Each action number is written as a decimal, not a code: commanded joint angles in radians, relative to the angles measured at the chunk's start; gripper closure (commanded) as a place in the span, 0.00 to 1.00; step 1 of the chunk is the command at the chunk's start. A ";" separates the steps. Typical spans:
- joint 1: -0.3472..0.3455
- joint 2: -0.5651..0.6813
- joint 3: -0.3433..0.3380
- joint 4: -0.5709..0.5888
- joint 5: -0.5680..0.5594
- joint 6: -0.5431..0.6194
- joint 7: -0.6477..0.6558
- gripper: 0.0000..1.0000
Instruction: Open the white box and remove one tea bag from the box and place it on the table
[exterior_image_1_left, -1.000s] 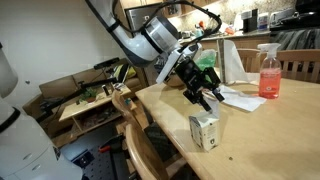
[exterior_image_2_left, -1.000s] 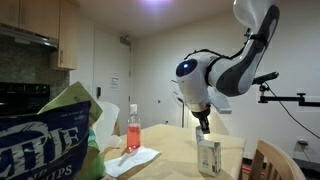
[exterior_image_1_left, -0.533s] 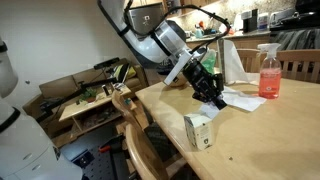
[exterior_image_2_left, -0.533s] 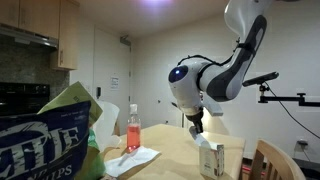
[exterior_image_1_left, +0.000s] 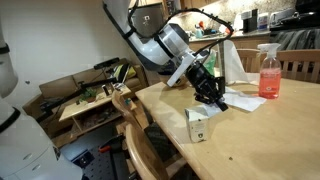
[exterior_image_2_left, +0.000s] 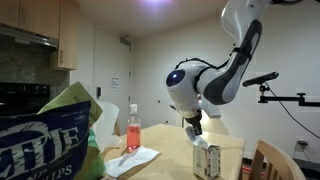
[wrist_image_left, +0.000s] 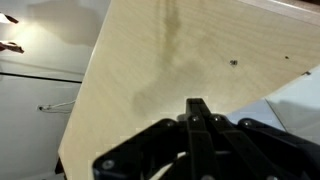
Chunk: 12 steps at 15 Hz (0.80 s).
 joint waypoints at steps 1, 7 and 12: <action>0.021 0.001 -0.010 0.013 0.017 -0.050 -0.008 1.00; 0.046 0.029 -0.007 0.024 0.006 -0.137 -0.002 1.00; 0.063 0.080 0.001 0.071 0.015 -0.191 -0.012 1.00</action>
